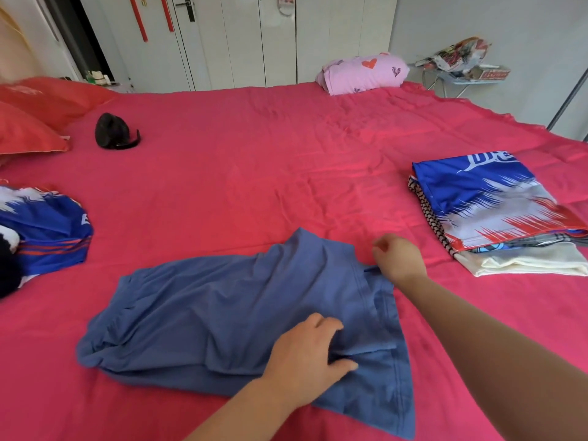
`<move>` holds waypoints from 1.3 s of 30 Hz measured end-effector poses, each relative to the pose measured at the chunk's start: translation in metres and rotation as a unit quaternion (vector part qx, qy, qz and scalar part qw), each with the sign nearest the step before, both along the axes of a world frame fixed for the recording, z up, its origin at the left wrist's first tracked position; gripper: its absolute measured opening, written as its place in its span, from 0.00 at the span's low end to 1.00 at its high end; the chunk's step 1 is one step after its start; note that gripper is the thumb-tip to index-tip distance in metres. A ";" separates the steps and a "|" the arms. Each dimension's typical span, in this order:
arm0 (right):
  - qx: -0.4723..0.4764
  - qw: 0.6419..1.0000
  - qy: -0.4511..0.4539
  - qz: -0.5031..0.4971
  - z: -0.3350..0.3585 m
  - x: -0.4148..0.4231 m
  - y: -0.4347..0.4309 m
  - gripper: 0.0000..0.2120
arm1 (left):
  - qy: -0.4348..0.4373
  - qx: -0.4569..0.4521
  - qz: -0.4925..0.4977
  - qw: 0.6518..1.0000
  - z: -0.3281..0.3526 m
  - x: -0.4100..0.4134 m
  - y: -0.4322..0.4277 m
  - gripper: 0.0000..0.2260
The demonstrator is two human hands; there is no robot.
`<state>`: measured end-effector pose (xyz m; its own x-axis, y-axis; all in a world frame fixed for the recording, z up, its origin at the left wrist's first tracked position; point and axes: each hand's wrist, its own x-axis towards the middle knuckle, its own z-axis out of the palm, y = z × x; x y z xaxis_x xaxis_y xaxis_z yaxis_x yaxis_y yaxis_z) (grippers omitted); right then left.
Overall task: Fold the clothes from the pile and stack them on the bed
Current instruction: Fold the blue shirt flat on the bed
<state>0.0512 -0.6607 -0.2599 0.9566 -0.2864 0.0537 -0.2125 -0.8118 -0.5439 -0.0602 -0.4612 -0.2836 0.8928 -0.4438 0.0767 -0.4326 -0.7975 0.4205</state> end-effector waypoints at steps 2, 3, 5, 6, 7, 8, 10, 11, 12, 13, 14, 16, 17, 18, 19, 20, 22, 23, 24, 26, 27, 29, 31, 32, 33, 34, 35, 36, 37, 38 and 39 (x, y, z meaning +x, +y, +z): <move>-0.029 0.998 0.035 0.033 -0.003 0.011 0.010 0.15 | -0.044 -0.002 -0.019 0.999 -0.005 0.001 -0.009 0.11; -0.042 0.996 0.071 0.046 -0.004 0.016 0.015 0.16 | -0.044 -0.014 -0.018 0.999 -0.006 0.001 -0.010 0.08; -0.055 0.989 0.124 0.064 -0.006 0.026 0.024 0.19 | -0.025 -0.082 -0.015 0.996 -0.011 0.002 -0.011 0.13; -0.059 0.986 0.139 0.071 -0.006 0.031 0.028 0.20 | -0.016 -0.114 -0.011 0.993 -0.011 0.002 -0.010 0.15; -0.059 0.984 0.146 0.078 -0.006 0.034 0.031 0.20 | -0.002 -0.144 -0.014 0.989 -0.012 0.002 -0.007 0.15; -0.053 0.984 0.148 0.085 -0.006 0.037 0.034 0.19 | 0.001 -0.174 -0.024 0.984 -0.010 0.002 -0.003 0.15; -0.028 0.985 0.142 0.095 -0.004 0.040 0.041 0.13 | -0.005 -0.204 -0.033 0.978 -0.007 0.001 0.005 0.17; -0.011 0.988 0.128 0.090 -0.001 0.040 0.043 0.12 | -0.002 -0.220 -0.033 0.975 -0.006 0.000 0.009 0.17; 0.011 0.991 0.107 0.074 0.004 0.039 0.043 0.11 | 0.002 -0.236 -0.030 0.971 -0.005 0.000 0.011 0.18; 0.039 0.994 0.081 0.054 0.009 0.039 0.041 0.10 | 0.007 -0.248 -0.021 0.968 -0.002 -0.002 0.012 0.19; 0.059 0.996 0.061 0.036 0.017 0.036 0.037 0.09 | 0.012 -0.258 -0.015 0.966 0.001 -0.005 0.012 0.19; 0.079 0.996 0.042 0.008 0.031 0.027 0.022 0.10 | 0.017 -0.258 -0.032 0.965 0.006 -0.011 0.007 0.18; 0.086 0.996 0.035 0.002 0.036 0.023 0.013 0.08 | 0.021 -0.251 -0.049 0.967 0.009 -0.016 0.003 0.18; 0.099 0.995 0.032 -0.007 0.039 0.019 0.004 0.07 | 0.025 -0.243 -0.066 0.967 0.010 -0.019 -0.001 0.18; 0.114 0.993 0.031 -0.015 0.040 0.015 -0.004 0.07 | 0.033 -0.243 -0.075 0.966 0.010 -0.023 -0.005 0.18; 0.130 0.991 0.034 -0.024 0.040 0.011 -0.011 0.10 | 0.042 -0.249 -0.075 0.965 0.010 -0.026 -0.007 0.18; 0.140 0.988 0.053 -0.035 0.035 0.003 -0.017 0.14 | 0.052 -0.248 -0.052 0.966 0.008 -0.030 -0.010 0.18; 0.151 0.986 0.067 -0.039 0.031 -0.001 -0.018 0.16 | 0.059 -0.239 -0.039 0.969 0.008 -0.032 -0.011 0.20; 0.174 0.980 0.080 -0.045 0.026 -0.005 -0.019 0.18 | 0.063 -0.222 -0.029 0.973 0.007 -0.034 -0.010 0.22; 0.203 0.973 0.093 -0.056 0.014 -0.013 -0.017 0.18 | 0.074 -0.173 -0.029 0.982 0.006 -0.037 -0.009 0.24; 0.195 0.975 0.091 -0.057 0.010 -0.019 -0.014 0.16 | 0.074 -0.157 -0.037 0.984 0.004 -0.038 -0.008 0.24; 0.166 0.981 0.087 -0.046 0.003 -0.029 -0.010 0.10 | 0.068 -0.134 -0.051 0.987 0.002 -0.042 -0.007 0.22; 0.171 0.980 0.089 -0.052 0.002 -0.037 -0.008 0.22 | 0.049 -0.151 -0.034 0.987 0.003 -0.045 -0.013 0.20; 0.216 0.971 0.091 -0.052 0.004 -0.041 -0.005 0.21 | 0.047 -0.190 -0.003 0.981 0.004 -0.045 -0.018 0.19; 0.263 0.958 0.108 -0.046 0.006 -0.045 -0.003 0.17 | 0.057 -0.235 0.029 0.970 0.007 -0.044 -0.024 0.18; 0.299 0.944 0.136 -0.037 0.009 -0.049 0.000 0.13 | 0.072 -0.259 0.044 0.962 0.011 -0.043 -0.029 0.17; 0.304 0.938 0.165 -0.027 0.011 -0.053 0.003 0.12 | 0.092 -0.254 0.037 0.962 0.013 -0.041 -0.031 0.17; 0.298 0.935 0.192 -0.012 0.011 -0.058 0.005 0.13 | 0.105 -0.219 0.007 0.970 0.014 -0.040 -0.032 0.16; 0.291 0.934 0.207 0.002 0.011 -0.062 0.006 0.17 | 0.120 -0.168 -0.033 0.978 0.014 -0.039 -0.029 0.12; 0.280 0.935 0.216 0.005 0.008 -0.064 0.005 0.22 | 0.130 -0.128 -0.063 0.981 0.013 -0.040 -0.024 0.08; 0.271 0.939 0.210 0.002 0.006 -0.068 0.005 0.26 | 0.130 -0.115 -0.070 0.982 0.012 -0.039 -0.017 0.08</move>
<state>-0.0163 -0.6555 -0.2535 0.8618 -0.1596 -0.4815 -0.4986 -0.4414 -0.7460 -0.0996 -0.4782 -0.2720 0.8272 -0.5608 -0.0337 -0.3845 -0.6088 0.6940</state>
